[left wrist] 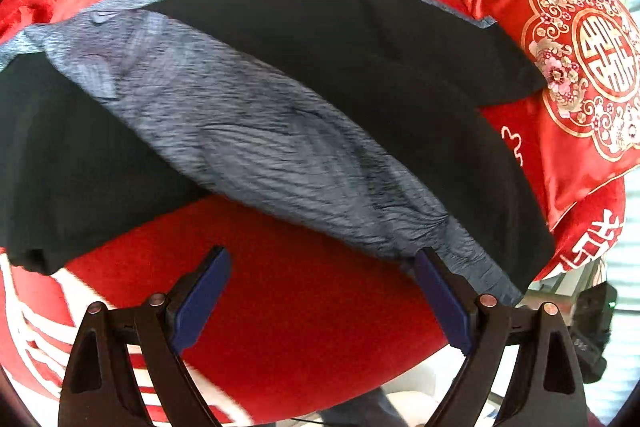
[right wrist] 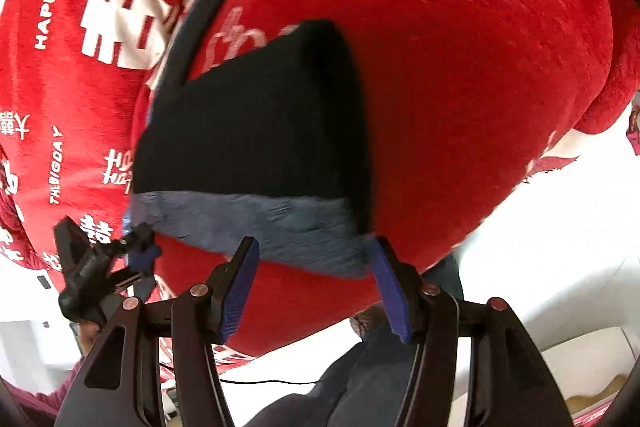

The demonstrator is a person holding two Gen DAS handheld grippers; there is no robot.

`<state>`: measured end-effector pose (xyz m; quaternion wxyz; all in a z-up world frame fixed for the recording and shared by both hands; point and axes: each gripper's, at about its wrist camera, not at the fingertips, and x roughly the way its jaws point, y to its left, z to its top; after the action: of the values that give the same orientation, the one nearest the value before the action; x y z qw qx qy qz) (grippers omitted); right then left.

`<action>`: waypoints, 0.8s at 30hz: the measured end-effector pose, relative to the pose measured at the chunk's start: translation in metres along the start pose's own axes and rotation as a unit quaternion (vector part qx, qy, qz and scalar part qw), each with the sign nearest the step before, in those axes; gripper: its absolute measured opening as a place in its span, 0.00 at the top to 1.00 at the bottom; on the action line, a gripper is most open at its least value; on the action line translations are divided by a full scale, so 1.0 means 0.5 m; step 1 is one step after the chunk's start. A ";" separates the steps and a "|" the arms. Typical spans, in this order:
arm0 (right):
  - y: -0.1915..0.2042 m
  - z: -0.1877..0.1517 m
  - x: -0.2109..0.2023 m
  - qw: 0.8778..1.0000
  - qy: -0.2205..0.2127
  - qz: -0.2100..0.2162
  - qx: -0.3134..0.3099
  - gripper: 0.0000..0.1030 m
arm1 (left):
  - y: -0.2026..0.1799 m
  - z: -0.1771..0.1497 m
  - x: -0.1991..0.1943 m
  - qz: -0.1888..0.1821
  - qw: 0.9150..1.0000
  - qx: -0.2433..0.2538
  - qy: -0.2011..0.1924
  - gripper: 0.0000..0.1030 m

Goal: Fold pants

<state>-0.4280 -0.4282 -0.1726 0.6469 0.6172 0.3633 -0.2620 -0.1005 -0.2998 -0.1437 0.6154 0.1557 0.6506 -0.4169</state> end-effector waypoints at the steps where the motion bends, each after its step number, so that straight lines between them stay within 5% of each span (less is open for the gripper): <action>1: -0.014 0.005 0.006 1.000 0.007 0.014 0.002 0.40 | -0.012 0.003 0.006 0.004 1.000 0.006 -0.003 0.09; 5: -0.032 0.018 0.051 0.996 0.053 0.078 -0.002 0.43 | -0.035 0.012 0.016 0.007 1.000 0.016 -0.004 0.09; 6: -0.031 0.017 0.056 0.994 0.061 0.085 0.002 0.50 | -0.038 0.015 0.016 0.005 1.000 0.015 -0.004 0.09; 7: -0.033 0.021 0.059 0.993 0.067 0.096 0.014 0.81 | -0.042 0.020 0.016 0.002 1.000 0.013 -0.004 0.13; 10: -0.019 0.032 0.029 0.989 0.052 0.135 0.026 0.85 | -0.051 0.038 0.012 -0.008 1.000 0.012 0.005 0.51; 11: -0.005 0.040 0.020 0.989 0.048 0.141 0.021 0.85 | -0.052 0.048 0.009 -0.013 1.000 0.007 0.007 0.52; 21: 0.250 0.277 -0.068 0.979 -0.006 0.168 -0.115 0.85 | -0.086 0.216 -0.101 -0.031 0.996 0.012 -0.083 0.52; 22: 0.267 0.303 -0.069 0.979 -0.010 0.163 -0.124 0.85 | -0.082 0.239 -0.108 -0.017 0.996 0.016 -0.089 0.49; 24: 0.302 0.366 -0.062 0.980 -0.014 0.148 -0.134 0.85 | -0.087 0.285 -0.112 0.022 0.993 0.025 -0.110 0.30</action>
<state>-0.3009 -0.5974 -0.0612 0.7604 0.5678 0.2910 -0.1211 -0.0253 -0.4131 -0.0613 0.6882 0.1388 0.5646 -0.4340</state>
